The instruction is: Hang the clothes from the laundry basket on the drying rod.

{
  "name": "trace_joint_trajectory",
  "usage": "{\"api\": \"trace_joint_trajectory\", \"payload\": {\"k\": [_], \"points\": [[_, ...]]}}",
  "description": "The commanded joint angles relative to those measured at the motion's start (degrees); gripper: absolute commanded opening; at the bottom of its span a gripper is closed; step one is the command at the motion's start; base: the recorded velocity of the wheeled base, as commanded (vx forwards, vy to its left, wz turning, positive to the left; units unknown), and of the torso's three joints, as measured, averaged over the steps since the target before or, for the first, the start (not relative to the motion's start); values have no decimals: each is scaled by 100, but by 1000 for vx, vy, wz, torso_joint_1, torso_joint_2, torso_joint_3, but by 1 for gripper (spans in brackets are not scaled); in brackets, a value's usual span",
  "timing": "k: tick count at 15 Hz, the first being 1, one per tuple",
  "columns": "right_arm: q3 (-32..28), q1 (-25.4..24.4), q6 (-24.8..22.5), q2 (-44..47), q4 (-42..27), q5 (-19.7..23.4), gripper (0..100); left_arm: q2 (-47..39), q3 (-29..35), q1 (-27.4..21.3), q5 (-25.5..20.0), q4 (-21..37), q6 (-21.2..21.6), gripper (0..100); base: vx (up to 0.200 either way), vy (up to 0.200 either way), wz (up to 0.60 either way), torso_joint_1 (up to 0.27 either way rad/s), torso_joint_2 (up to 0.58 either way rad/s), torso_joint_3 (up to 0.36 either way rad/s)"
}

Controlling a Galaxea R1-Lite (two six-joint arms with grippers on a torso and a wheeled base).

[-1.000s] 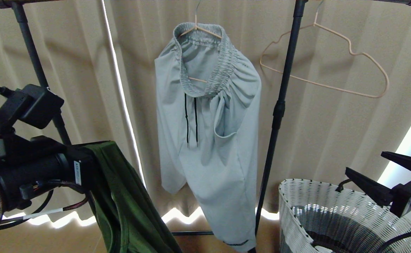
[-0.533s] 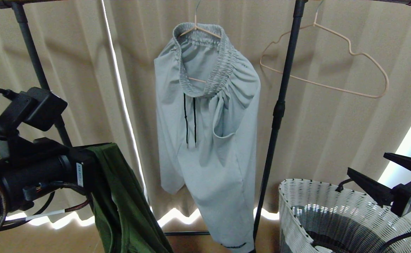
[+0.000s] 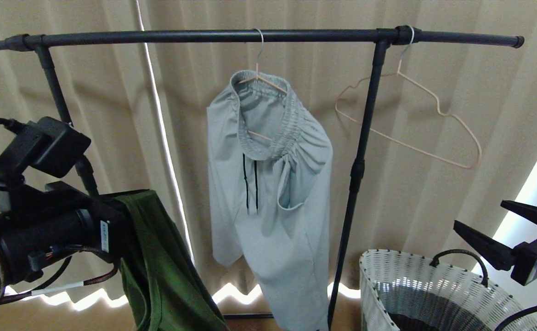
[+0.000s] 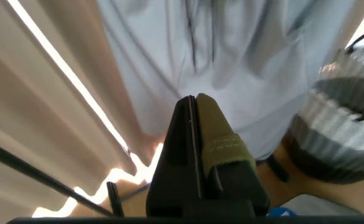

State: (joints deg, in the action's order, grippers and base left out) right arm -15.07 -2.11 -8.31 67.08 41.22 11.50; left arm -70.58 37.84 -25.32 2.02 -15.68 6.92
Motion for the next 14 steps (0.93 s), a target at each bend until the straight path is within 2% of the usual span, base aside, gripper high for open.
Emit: {"api": "trace_joint_trajectory", "payload": {"k": [1,4,5,6,11,14], "points": [[4,0,-4,-11,-8,2,100,10,-128,1,0,12,-7,0,0,0,0,227,-491,-281],[4,0,-4,-11,-8,2,100,45,-251,27,0,-173,-16,0,0,0,0,207,-466,-281],[4,0,-4,-20,-8,2,100,45,-462,36,0,-630,-33,0,0,0,0,203,-486,-276],[21,0,-4,-20,-8,-7,100,53,-541,36,9,-735,-24,0,0,0,0,207,-476,-271],[65,0,-4,-301,0,-7,100,317,-717,177,0,-761,-68,0,0,0,0,215,-493,-277],[373,26,-12,-688,-35,-25,100,344,-804,370,-18,-761,-51,0,0,0,0,224,-509,-277]]}}
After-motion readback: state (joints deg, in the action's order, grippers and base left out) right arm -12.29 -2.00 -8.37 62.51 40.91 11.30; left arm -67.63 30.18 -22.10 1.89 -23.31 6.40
